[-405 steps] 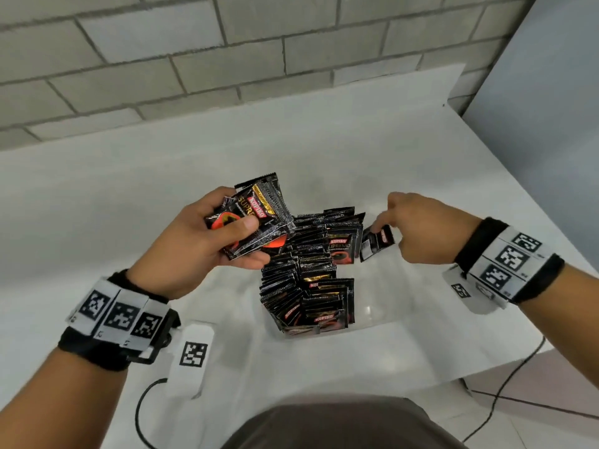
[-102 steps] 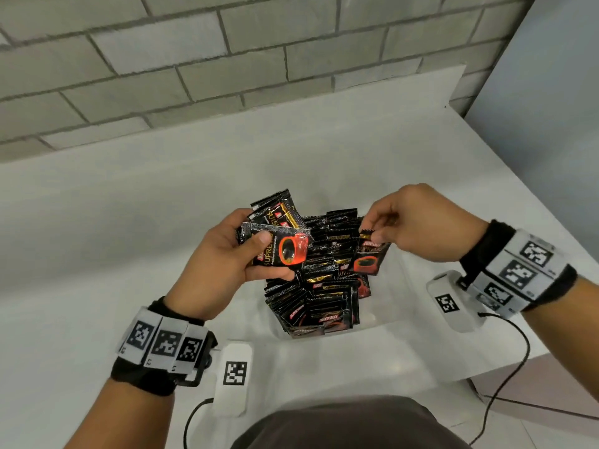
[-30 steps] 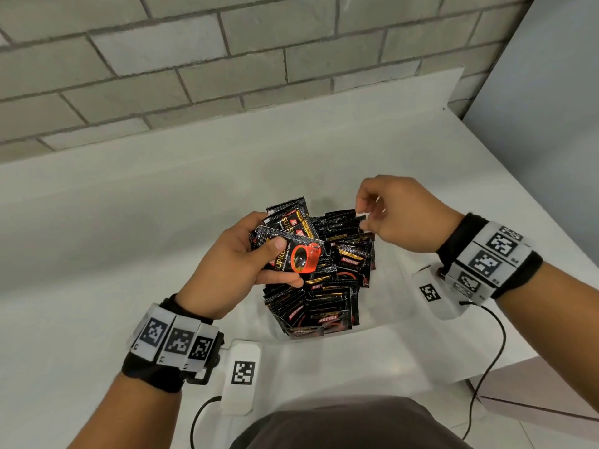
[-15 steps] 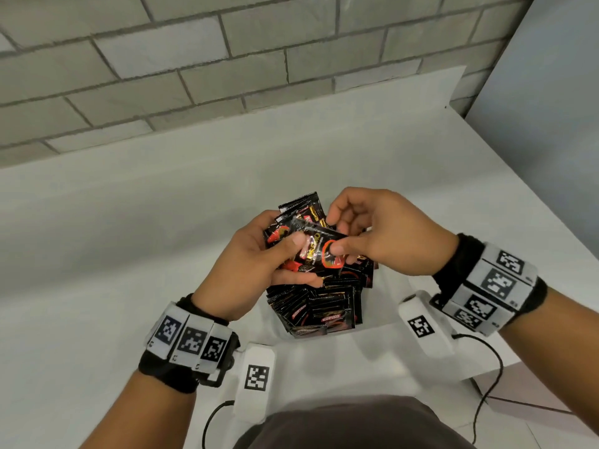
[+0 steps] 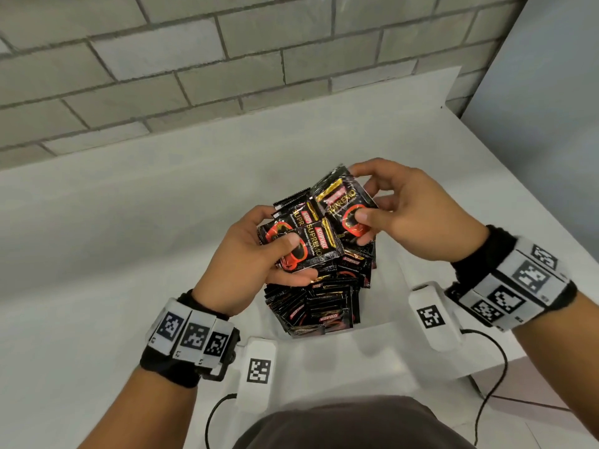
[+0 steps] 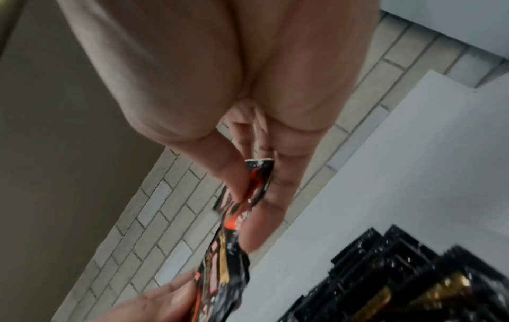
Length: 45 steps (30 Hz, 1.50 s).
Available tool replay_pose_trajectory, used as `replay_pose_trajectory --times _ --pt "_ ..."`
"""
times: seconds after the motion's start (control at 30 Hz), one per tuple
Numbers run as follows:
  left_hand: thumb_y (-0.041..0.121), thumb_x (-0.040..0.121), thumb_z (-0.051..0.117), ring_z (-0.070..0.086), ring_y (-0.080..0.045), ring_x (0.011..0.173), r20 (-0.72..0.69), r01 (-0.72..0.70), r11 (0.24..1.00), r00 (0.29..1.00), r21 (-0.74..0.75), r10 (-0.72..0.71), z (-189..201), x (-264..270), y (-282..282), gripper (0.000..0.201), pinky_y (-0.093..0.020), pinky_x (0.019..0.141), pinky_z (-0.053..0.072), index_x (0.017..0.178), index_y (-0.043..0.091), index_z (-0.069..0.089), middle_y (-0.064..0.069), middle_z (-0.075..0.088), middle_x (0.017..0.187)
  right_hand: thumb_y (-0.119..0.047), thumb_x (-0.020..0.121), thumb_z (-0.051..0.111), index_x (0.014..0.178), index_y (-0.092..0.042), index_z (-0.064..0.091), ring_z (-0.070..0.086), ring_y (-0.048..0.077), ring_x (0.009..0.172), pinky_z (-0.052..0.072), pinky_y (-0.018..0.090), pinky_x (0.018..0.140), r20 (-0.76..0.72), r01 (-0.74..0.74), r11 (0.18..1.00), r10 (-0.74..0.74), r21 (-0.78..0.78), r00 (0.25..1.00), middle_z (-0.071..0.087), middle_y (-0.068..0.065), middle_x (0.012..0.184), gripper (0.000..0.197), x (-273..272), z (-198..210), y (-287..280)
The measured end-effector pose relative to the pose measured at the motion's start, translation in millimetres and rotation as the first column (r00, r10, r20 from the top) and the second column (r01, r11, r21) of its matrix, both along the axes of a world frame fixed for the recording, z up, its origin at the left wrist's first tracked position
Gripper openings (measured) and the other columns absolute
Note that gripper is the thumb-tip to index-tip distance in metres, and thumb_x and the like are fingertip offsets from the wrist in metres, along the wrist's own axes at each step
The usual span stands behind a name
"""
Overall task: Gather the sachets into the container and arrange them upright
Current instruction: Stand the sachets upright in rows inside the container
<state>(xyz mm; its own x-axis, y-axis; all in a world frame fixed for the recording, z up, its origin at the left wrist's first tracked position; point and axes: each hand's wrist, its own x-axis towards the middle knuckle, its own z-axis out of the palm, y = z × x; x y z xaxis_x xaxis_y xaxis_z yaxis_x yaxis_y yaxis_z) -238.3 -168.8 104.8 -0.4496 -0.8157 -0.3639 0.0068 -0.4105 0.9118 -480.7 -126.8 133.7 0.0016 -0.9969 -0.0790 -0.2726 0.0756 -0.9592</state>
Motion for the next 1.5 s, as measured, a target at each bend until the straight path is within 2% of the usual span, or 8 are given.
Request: replay_pose_trajectory --times 0.1,0.27,0.4,0.67,0.8,1.03,1.2,1.5 --pt "-0.002 0.1 0.056 0.072 -0.055 0.084 -0.048 -0.064 0.998 0.997 0.002 0.064 -0.3 -3.3 -0.7 0.033 -0.051 0.069 0.065 0.127 0.014 0.047 -0.024 0.072 0.108 0.015 0.086 0.059 0.122 -0.022 0.064 0.074 0.031 0.08 0.063 0.05 0.066 0.116 -0.001 0.997 -0.007 0.072 0.993 0.063 0.017 0.112 0.052 7.2 -5.1 2.1" --pt "-0.008 0.099 0.052 0.072 -0.053 0.09 -0.015 -0.128 0.991 0.992 -0.033 0.128 -4.0 -6.4 -2.0 0.032 -0.062 0.09 0.057 0.118 0.017 0.046 -0.032 0.061 0.099 0.005 0.091 0.062 0.104 -0.004 0.075 0.073 0.039 0.078 0.06 0.055 0.075 0.152 0.009 0.992 -0.029 0.127 0.988 0.076 0.016 0.093 0.02 16.0 -14.7 4.5" --pt "-0.005 0.101 0.052 0.075 -0.039 0.087 -0.039 -0.12 0.99 0.992 -0.07 0.117 -3.2 -6.9 -0.4 0.026 -0.052 0.075 0.064 0.115 0.016 0.047 -0.023 0.069 0.108 0.0 0.083 0.076 0.102 -0.009 0.074 0.076 0.028 0.083 0.06 0.041 0.077 0.081 0.0 0.998 -0.005 0.057 0.997 0.078 0.01 0.09 0.021 20.9 -13.3 3.5" --pt "0.009 0.087 0.066 0.074 -0.043 0.095 -0.083 -0.074 0.995 0.994 -0.063 0.068 -3.4 -11.7 5.5 0.049 -0.051 0.082 0.062 0.129 0.02 0.042 -0.022 0.072 0.112 -0.003 0.077 0.079 0.113 -0.021 0.048 0.072 0.027 0.059 0.061 0.047 0.057 -0.083 0.072 0.997 -0.069 0.03 0.994 0.063 0.002 0.099 0.051 38.5 -22.6 4.6" --pt "0.013 0.083 0.069 0.073 -0.046 0.098 -0.057 -0.049 0.998 0.997 -0.034 0.047 -3.3 -11.6 5.8 0.06 -0.054 0.086 0.061 0.136 0.017 0.04 -0.025 0.07 0.117 -0.013 0.077 0.084 0.106 -0.018 0.051 0.071 0.019 0.058 0.058 0.031 0.051 -0.154 0.096 0.995 -0.099 -0.027 0.983 0.061 0.005 0.106 0.044 41.3 -23.5 6.0" --pt "0.001 0.103 0.051 0.071 -0.045 0.107 -0.073 -0.046 0.999 0.996 0.015 0.047 -2.1 -7.1 5.5 0.034 -0.064 0.091 0.056 0.136 0.01 0.052 -0.022 0.069 0.125 -0.01 0.076 0.086 0.107 -0.022 0.055 0.072 0.023 0.061 0.062 0.041 0.056 -0.088 0.143 0.989 -0.145 -0.032 0.986 0.062 0.002 0.093 0.045 35.6 -22.3 8.6" --pt "-0.007 0.097 0.057 0.074 -0.042 0.098 -0.057 -0.095 0.995 0.994 -0.027 0.094 -2.5 -6.1 3.5 0.032 -0.051 0.081 0.063 0.125 0.008 0.056 -0.022 0.072 0.117 -0.014 0.078 0.085 0.118 -0.024 0.058 0.072 0.026 0.06 0.062 0.041 0.059 -0.067 0.072 0.997 -0.073 -0.021 0.995 0.065 -0.001 0.093 0.049 31.8 -20.5 8.5" --pt "-0.002 0.1 0.056 0.074 -0.046 0.09 -0.073 -0.092 0.996 0.993 -0.007 0.091 -4.6 -14.3 -1.8 0.023 -0.051 0.078 0.063 0.121 0.005 0.055 -0.027 0.069 0.118 -0.021 0.104 0.052 0.125 -0.016 0.053 0.072 0.016 0.062 0.054 0.024 0.056 -0.272 0.028 0.999 -0.016 0.04 0.962 0.059 0.011 0.115 0.022 17.8 -26.8 2.8"
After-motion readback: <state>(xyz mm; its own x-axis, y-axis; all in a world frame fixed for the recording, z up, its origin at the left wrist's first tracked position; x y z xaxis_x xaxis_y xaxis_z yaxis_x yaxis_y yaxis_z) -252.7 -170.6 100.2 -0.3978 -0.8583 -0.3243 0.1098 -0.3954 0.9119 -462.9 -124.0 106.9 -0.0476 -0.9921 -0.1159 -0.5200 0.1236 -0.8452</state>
